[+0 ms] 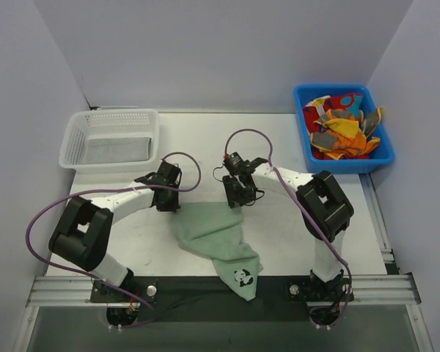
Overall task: Fold and stack the towels
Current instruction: Flatten out the crumpled towel
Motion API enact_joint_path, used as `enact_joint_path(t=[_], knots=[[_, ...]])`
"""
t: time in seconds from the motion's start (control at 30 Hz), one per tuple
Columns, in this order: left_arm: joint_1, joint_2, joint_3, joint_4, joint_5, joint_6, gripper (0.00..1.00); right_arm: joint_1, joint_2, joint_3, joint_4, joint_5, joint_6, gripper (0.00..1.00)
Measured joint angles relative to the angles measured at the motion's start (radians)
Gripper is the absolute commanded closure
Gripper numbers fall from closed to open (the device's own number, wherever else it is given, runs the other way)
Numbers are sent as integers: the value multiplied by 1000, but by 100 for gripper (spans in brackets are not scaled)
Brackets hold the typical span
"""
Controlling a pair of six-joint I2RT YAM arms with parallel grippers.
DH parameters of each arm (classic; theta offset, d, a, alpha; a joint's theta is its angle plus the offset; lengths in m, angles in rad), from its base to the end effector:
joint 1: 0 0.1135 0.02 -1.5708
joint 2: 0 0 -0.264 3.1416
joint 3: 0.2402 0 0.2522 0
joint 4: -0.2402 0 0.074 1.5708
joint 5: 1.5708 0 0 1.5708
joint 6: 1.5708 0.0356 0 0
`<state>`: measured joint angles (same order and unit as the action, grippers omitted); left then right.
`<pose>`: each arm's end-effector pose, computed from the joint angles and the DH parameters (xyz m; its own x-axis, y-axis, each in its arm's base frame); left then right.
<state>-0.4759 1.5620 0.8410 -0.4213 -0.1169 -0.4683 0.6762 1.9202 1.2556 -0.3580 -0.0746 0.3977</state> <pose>0.2568 -0.1277 0.1614 -0.9074 -0.0366 -0.4187 0.0027 0.9957 -0.0929 0.3082 0.2507 0.1642 -0.8672 -0.2006 -0.4558 -0.3455 0.9015 0.2605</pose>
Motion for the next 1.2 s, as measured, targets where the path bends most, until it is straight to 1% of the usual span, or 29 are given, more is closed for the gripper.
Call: enact_joint_path(t=[0.27, 0.4, 0.5, 0.6, 0.63, 0.67, 1.0, 1.1, 1.2], knots=[[0, -11, -10, 0, 4, -3, 100, -4, 0, -1, -2, 1, -2, 64], [0, -11, -10, -1, 5, -3, 100, 4, 3, 2, -8, 5, -5, 70], [0, -11, -11, -1, 7, -3, 100, 7, 8, 9, -17, 10, -11, 77], [0, -13, -13, -2, 10, -5, 100, 7, 10, 12, -22, 11, -18, 88], [0, -14, -13, -2, 11, -7, 100, 7, 12, 14, -24, 11, -21, 95], [0, -14, -14, -2, 13, -8, 100, 7, 15, 18, -28, 10, -26, 100], [0, -15, -6, -14, 28, -17, 100, -5, 19, 31, -36, 4, -62, 100], [0, -15, 30, -24, 28, -7, 100, -28, 14, 40, -35, 3, -89, 100], [0, -15, 109, -23, 22, 22, 100, -84, -11, 71, -30, 4, -122, 100]])
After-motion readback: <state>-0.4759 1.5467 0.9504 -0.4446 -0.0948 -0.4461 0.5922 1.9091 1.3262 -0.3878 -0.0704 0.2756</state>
